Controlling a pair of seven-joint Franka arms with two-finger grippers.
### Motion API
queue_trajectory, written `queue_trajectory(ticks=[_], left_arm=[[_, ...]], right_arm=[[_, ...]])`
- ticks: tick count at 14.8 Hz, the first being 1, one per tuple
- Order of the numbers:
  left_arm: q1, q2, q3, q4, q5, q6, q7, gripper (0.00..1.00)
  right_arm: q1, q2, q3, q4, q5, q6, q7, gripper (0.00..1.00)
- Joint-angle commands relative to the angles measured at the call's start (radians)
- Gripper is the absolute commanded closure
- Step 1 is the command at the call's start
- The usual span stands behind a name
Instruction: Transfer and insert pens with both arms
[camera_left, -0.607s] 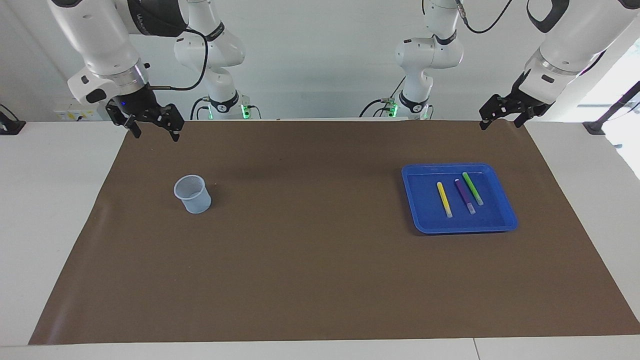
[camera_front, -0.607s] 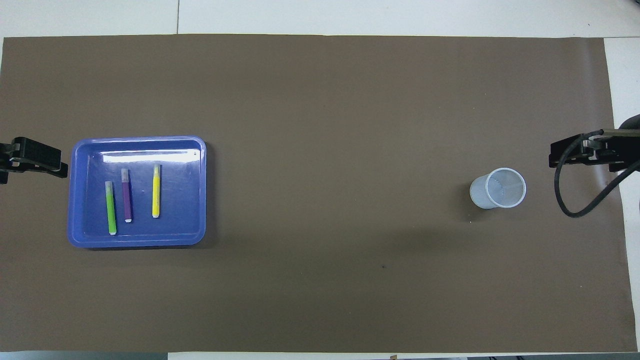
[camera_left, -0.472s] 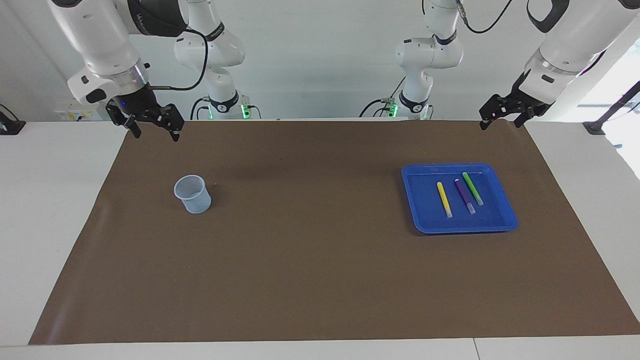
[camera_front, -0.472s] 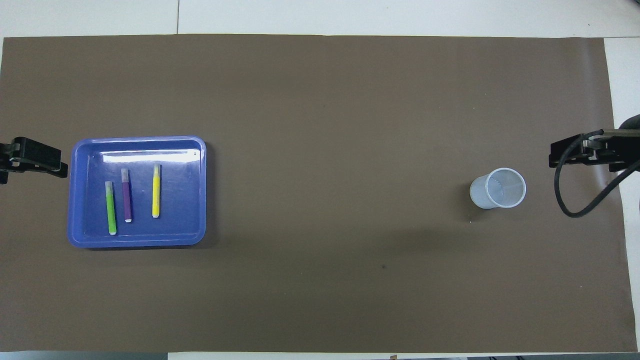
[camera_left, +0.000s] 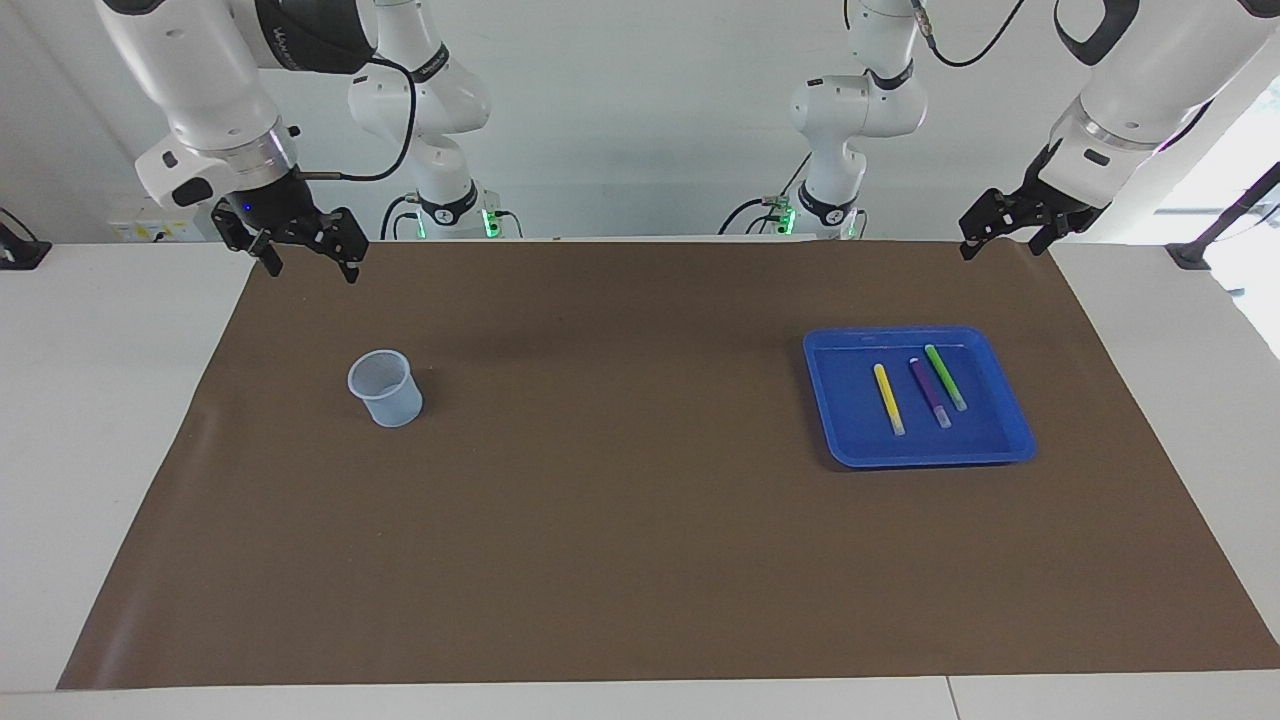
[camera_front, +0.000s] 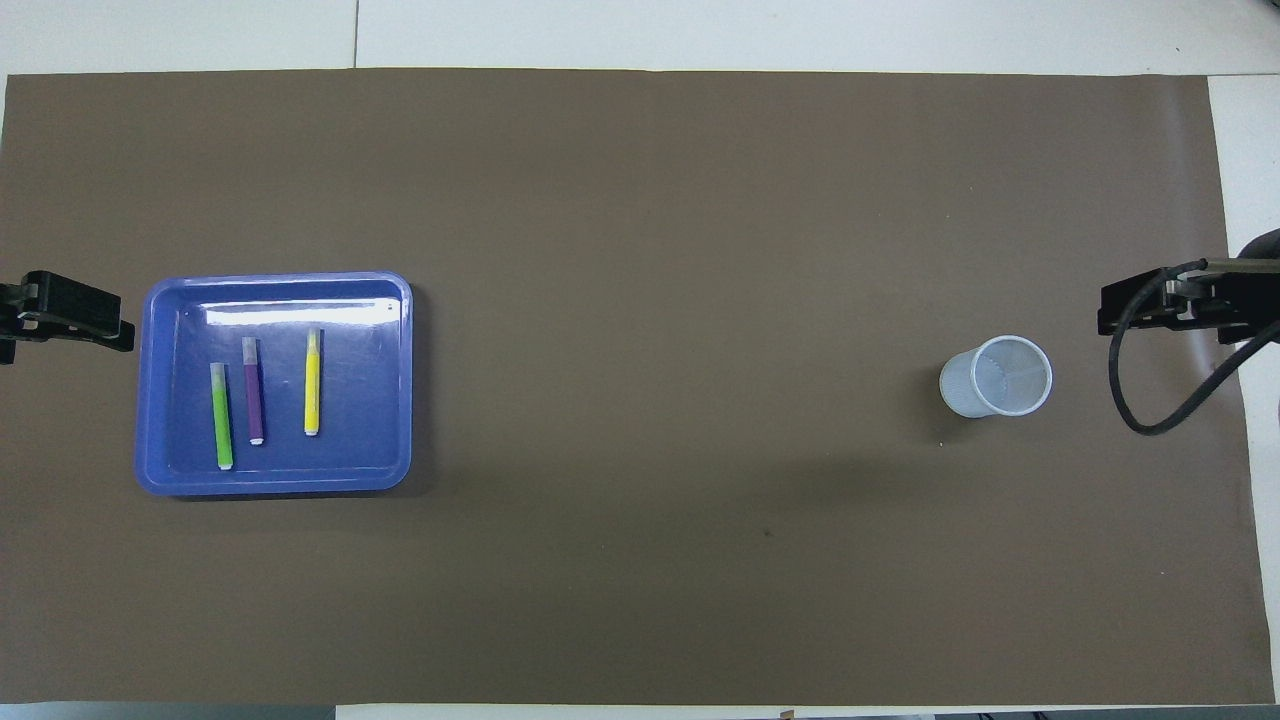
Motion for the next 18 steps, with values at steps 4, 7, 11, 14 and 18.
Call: queue_trajectory(ticks=[4,7,11,14,18], left_arm=[[0.057,-0.126,0.012,-0.322,0.002,0.239,0.027,0.0],[0.122,-0.108,0.012,-0.496,0.002,0.417,0.187,0.0],[0.175,0.025,0.014,-0.615,0.002,0.649,0.347,0.04],[0.182,0.087,0.012,-0.627,0.002,0.712,0.354,0.11],[0.179,0.128,0.012,-0.658,0.002,0.789,0.352,0.2]], right_arm=[[-0.016,-0.002,0.01,-0.001,0.013,-0.013,-0.006,0.0],[-0.016,-0.002,0.009,-0.001,0.013,-0.013,-0.006,0.0],[-0.016,-0.002,0.01,-0.001,0.013,-0.013,-0.006,0.0],[-0.016,-0.002,0.009,-0.001,0.013,-0.013,-0.006,0.0],[-0.016,-0.004,0.01,-0.001,0.013,-0.013,-0.006,0.0]])
